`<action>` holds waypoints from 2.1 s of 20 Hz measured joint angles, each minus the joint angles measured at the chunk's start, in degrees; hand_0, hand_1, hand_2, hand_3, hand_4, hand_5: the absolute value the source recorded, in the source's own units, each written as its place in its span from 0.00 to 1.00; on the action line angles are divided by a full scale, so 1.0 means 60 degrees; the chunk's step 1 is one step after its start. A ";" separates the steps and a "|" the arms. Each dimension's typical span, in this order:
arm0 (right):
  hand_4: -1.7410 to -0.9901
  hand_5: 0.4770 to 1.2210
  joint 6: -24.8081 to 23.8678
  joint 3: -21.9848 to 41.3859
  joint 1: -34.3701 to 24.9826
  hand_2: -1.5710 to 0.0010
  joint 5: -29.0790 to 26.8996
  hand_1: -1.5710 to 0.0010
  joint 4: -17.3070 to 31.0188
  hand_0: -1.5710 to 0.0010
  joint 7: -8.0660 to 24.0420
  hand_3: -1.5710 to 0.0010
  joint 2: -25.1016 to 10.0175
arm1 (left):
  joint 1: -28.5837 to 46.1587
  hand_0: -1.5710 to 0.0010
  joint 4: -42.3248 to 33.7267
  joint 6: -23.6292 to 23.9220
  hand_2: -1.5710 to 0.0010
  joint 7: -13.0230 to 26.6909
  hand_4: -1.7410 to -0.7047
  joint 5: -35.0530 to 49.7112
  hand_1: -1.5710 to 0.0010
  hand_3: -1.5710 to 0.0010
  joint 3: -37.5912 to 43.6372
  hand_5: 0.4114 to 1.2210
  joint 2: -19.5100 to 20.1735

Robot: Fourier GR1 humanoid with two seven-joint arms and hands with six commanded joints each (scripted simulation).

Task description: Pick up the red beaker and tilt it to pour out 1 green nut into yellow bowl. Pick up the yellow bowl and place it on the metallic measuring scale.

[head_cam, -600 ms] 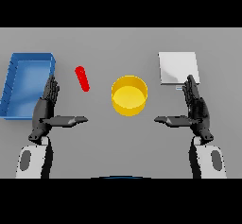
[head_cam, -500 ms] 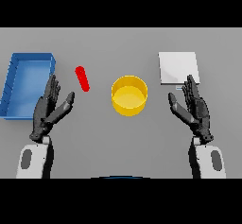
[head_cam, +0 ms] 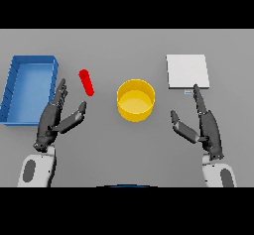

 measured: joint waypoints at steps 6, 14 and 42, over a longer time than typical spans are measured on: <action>0.61 0.27 0.0351 -0.0041 0.0062 1.00 -0.0510 1.00 -0.0215 1.00 0.0024 1.00 0.0047 | -0.0629 1.00 0.0751 -0.0131 1.00 0.0122 0.40 -0.0087 1.00 1.00 -0.0051 0.37 -0.0060; 0.55 0.28 0.0410 -0.0095 0.0253 1.00 -0.0705 1.00 -0.0416 1.00 -0.0030 1.00 0.0070 | -0.2443 1.00 0.3316 0.0014 1.00 -0.0219 0.37 -0.0166 1.00 1.00 0.0548 0.39 -0.0043; 0.59 0.27 0.0415 -0.0207 -0.0066 1.00 -0.0762 1.00 -0.0203 1.00 0.0154 1.00 0.0037 | -0.5777 0.15 0.7971 0.1022 0.14 -0.2274 0.23 -0.0346 0.15 0.14 0.1796 0.89 -0.0578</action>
